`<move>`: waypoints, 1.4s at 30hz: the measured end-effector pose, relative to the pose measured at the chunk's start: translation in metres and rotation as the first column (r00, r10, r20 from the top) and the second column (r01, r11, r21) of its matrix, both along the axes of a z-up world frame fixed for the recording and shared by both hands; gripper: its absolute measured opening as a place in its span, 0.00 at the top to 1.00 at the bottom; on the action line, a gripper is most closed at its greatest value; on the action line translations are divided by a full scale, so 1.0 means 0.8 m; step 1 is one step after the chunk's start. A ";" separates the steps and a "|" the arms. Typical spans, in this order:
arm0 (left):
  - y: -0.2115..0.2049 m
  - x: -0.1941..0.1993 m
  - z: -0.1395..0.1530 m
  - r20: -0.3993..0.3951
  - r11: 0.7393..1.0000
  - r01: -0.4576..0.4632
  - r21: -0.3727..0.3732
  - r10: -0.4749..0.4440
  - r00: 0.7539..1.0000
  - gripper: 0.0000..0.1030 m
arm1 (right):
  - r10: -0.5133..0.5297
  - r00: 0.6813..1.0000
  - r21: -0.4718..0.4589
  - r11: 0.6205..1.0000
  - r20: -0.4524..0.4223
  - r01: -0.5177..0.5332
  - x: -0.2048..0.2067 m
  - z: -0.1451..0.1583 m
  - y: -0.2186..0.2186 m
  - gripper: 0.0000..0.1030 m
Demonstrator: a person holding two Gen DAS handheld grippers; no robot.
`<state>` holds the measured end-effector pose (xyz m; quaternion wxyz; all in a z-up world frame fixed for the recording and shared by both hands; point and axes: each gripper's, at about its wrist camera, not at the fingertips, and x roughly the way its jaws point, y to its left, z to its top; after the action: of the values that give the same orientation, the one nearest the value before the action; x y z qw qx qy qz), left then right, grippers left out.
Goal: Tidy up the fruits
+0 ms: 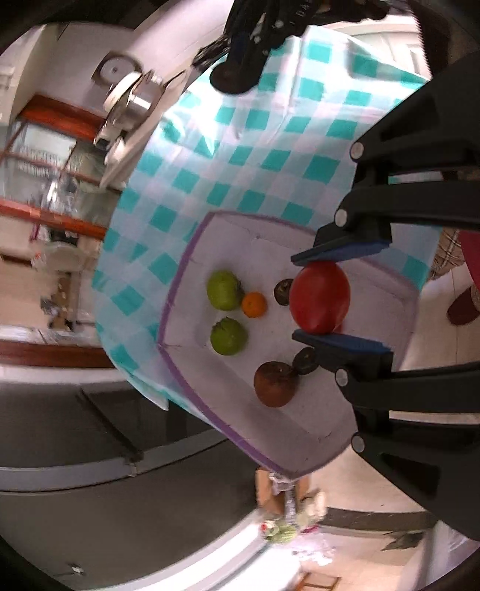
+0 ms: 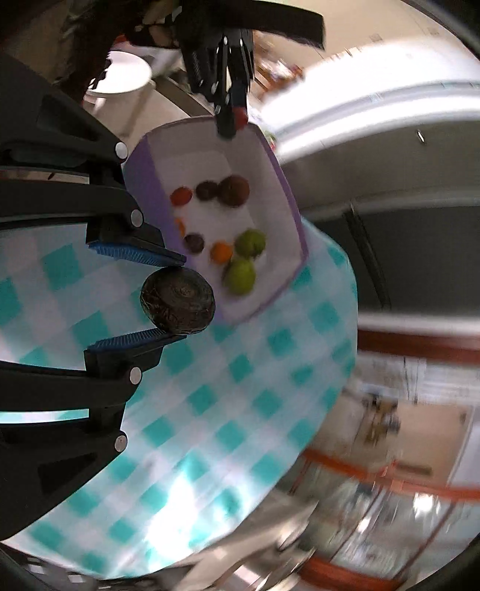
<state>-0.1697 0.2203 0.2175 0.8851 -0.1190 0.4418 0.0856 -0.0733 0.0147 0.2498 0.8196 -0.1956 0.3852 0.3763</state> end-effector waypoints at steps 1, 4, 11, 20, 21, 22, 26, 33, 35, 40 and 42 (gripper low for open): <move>0.004 0.008 -0.004 -0.007 1.000 -0.020 -0.004 0.020 1.000 0.66 | 0.033 0.999 -0.005 0.999 -0.003 -0.033 0.009 -0.005 0.016 0.67; 0.017 0.033 -0.019 -0.032 0.996 -0.086 -0.017 0.086 0.996 0.66 | 0.121 0.992 -0.014 0.992 -0.029 -0.122 0.042 -0.029 0.065 0.67; 0.048 0.079 -0.082 -0.171 0.974 -0.227 -0.012 0.221 0.960 0.66 | 0.225 0.964 -0.054 0.971 -0.139 -0.235 0.106 -0.094 0.171 0.67; 0.076 0.124 -0.150 -0.309 0.952 -0.306 0.020 0.296 0.904 0.65 | 0.306 0.909 -0.223 0.901 -0.282 -0.373 0.130 -0.195 0.280 0.67; 0.078 0.129 -0.156 -0.323 0.951 -0.309 0.025 0.300 0.897 0.65 | 0.308 0.906 -0.238 0.894 -0.292 -0.380 0.131 -0.200 0.287 0.67; 0.080 0.132 -0.159 -0.332 0.950 -0.312 0.028 0.304 0.893 0.64 | 0.308 0.904 -0.252 0.888 -0.297 -0.386 0.132 -0.206 0.292 0.67; 0.086 0.138 -0.169 -0.348 0.950 -0.310 0.038 0.304 0.887 0.64 | 0.301 0.901 -0.272 0.880 -0.312 -0.388 0.132 -0.221 0.304 0.66; 0.092 0.138 -0.172 -0.337 0.944 -0.327 0.046 0.323 0.884 0.40 | 0.277 0.913 -0.284 0.887 -0.301 -0.363 0.132 -0.229 0.319 0.52; 0.094 0.138 -0.168 -0.329 0.944 -0.327 0.044 0.322 0.888 0.32 | 0.280 0.911 -0.273 0.890 -0.305 -0.365 0.130 -0.228 0.319 0.44; 0.092 0.129 -0.153 -0.320 0.949 -0.307 0.066 0.312 0.895 0.13 | 0.248 0.937 -0.260 0.915 -0.245 -0.310 0.124 -0.207 0.317 0.24; 0.088 0.123 -0.137 -0.304 0.955 -0.286 0.080 0.297 0.905 0.06 | 0.227 0.949 -0.246 0.928 -0.221 -0.279 0.121 -0.187 0.309 0.23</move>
<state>-0.0713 0.2905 0.1083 0.7830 -0.1537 0.5520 0.2421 0.0237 0.2623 0.1003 0.6889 -0.3186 0.4807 0.4391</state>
